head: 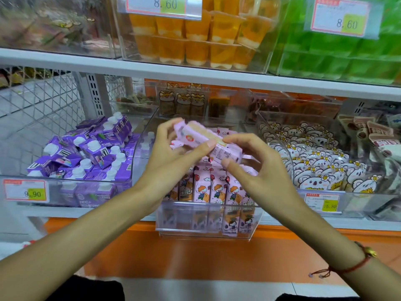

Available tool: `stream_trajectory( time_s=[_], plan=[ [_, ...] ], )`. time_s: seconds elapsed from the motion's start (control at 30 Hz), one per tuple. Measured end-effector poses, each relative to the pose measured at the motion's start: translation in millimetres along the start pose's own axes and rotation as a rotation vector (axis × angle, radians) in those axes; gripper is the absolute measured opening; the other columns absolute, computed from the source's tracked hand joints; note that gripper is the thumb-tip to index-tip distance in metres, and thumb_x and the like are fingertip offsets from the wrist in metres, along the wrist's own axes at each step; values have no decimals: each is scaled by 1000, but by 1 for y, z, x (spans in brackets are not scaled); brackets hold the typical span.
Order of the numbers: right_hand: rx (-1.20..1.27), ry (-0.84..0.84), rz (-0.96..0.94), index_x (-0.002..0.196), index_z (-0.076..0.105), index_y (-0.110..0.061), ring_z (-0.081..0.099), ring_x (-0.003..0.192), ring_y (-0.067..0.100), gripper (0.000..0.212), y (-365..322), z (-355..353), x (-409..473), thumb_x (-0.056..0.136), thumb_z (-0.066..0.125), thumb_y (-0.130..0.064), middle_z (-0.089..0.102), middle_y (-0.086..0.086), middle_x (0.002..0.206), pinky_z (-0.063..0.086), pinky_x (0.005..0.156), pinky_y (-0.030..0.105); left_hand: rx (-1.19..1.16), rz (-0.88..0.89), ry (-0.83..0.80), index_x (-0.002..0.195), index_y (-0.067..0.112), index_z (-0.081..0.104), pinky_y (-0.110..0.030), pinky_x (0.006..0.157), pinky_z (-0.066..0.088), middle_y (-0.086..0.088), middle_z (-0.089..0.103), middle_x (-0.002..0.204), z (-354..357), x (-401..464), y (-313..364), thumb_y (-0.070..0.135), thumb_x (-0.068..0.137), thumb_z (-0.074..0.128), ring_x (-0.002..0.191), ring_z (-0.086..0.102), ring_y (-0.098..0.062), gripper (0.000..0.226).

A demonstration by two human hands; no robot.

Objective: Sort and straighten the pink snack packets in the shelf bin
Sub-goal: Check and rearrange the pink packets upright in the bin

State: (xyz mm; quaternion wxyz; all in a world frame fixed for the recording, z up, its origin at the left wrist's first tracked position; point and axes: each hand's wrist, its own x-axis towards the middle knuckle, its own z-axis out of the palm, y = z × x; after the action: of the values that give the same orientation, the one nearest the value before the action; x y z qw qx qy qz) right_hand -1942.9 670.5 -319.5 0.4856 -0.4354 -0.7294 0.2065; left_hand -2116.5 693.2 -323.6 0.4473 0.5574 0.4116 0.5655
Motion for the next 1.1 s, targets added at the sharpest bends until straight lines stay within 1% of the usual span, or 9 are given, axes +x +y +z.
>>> stream_trajectory(
  time_s=[0.07,0.13,0.23,0.3,0.4,0.5,0.7,0.87,1.1],
  plan=[
    [104,-7,54,104,63,-25,60,103,-1,21,1,-4,2,90,63,-9,65,-11,110,50,84,18,109,124,8,130,35,40,-11,87,49,17,49,128,-1,-2,0,31,71,77,110,55,10,70],
    [211,19,123,102,65,-24,62,100,4,20,4,-8,3,92,59,-8,66,-5,109,52,80,22,162,200,-40,123,27,52,-5,80,46,15,58,119,0,-3,0,19,76,77,101,59,9,54],
    [272,46,214,104,66,-24,63,103,16,18,7,-14,5,94,57,-13,68,-2,110,51,93,40,205,240,-111,114,25,61,-4,73,46,13,66,109,-1,-3,1,8,77,77,93,63,8,44],
    [277,35,242,108,65,-25,62,105,15,17,10,-16,5,94,57,-18,67,-2,113,49,96,40,253,294,-118,108,27,64,-6,75,47,14,68,104,-5,1,3,6,77,77,93,65,5,40],
    [77,76,200,117,53,-26,60,99,2,28,17,-18,4,91,61,-27,59,-8,116,49,88,23,312,342,-50,104,31,66,-15,77,53,9,70,99,-16,11,6,14,74,79,88,68,-7,37],
    [-275,67,53,125,43,-25,54,98,6,39,23,-19,-1,91,61,-24,53,-10,115,46,84,24,346,361,92,103,31,67,-25,77,56,5,70,96,-24,24,6,26,70,80,83,66,-9,36],
    [-923,-349,-194,128,55,-23,46,125,15,41,27,-9,-9,98,38,-45,54,-5,133,24,99,28,547,345,116,107,20,67,-26,70,54,1,69,99,-2,62,-6,32,74,81,83,65,-15,38],
    [-921,-404,-144,133,49,-30,44,123,11,42,28,-10,-8,99,31,-48,49,-12,137,13,101,26,738,372,112,108,17,68,-17,65,45,0,71,101,27,99,-16,34,79,77,83,62,-11,35],
    [-878,-412,-150,133,49,-31,45,121,9,45,31,-11,-6,97,30,-49,50,-14,135,15,97,25,1063,306,-124,124,21,62,-30,82,46,-4,66,122,32,132,-5,38,79,75,105,63,-25,50]
  ],
)
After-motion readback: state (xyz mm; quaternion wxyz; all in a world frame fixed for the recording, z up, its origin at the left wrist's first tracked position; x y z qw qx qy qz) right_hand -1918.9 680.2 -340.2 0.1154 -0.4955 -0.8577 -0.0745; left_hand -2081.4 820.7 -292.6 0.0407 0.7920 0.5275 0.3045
